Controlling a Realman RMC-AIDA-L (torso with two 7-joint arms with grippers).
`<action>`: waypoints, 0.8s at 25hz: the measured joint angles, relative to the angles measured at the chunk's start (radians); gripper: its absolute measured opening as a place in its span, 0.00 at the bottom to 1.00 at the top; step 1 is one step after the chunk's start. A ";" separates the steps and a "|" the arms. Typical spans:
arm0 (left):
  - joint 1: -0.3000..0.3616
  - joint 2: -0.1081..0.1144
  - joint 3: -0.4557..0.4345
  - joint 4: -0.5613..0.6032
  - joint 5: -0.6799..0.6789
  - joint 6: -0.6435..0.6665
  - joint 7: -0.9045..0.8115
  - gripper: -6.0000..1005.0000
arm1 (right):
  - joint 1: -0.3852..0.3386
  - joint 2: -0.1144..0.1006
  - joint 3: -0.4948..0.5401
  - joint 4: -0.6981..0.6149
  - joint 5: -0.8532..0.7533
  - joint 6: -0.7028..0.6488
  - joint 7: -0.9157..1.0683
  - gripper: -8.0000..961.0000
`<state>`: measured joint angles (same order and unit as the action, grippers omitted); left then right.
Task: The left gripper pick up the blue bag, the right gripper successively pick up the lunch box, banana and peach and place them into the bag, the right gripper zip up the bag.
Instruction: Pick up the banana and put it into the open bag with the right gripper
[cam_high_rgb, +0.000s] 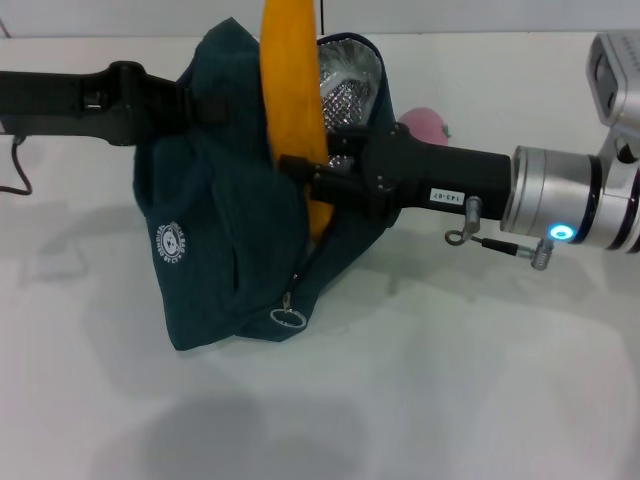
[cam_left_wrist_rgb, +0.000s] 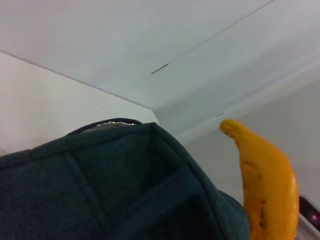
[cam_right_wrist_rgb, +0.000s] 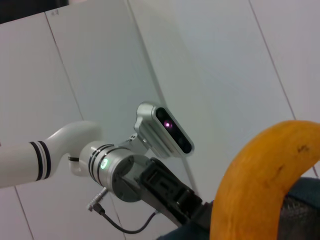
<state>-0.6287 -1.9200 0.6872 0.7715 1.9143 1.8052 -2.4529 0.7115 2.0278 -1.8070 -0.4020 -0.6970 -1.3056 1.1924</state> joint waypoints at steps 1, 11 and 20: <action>0.000 0.000 0.000 0.000 0.000 0.000 0.000 0.04 | -0.003 0.000 0.000 0.000 0.000 0.000 -0.002 0.55; 0.001 0.006 0.000 0.000 0.000 -0.002 0.002 0.04 | -0.003 0.000 -0.001 0.000 0.001 0.009 0.004 0.57; -0.001 0.007 0.000 0.000 0.000 -0.001 0.000 0.04 | 0.006 -0.002 -0.001 0.000 -0.006 0.009 0.043 0.58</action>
<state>-0.6302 -1.9127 0.6872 0.7715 1.9143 1.8038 -2.4529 0.7171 2.0255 -1.8082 -0.4018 -0.7027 -1.2969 1.2353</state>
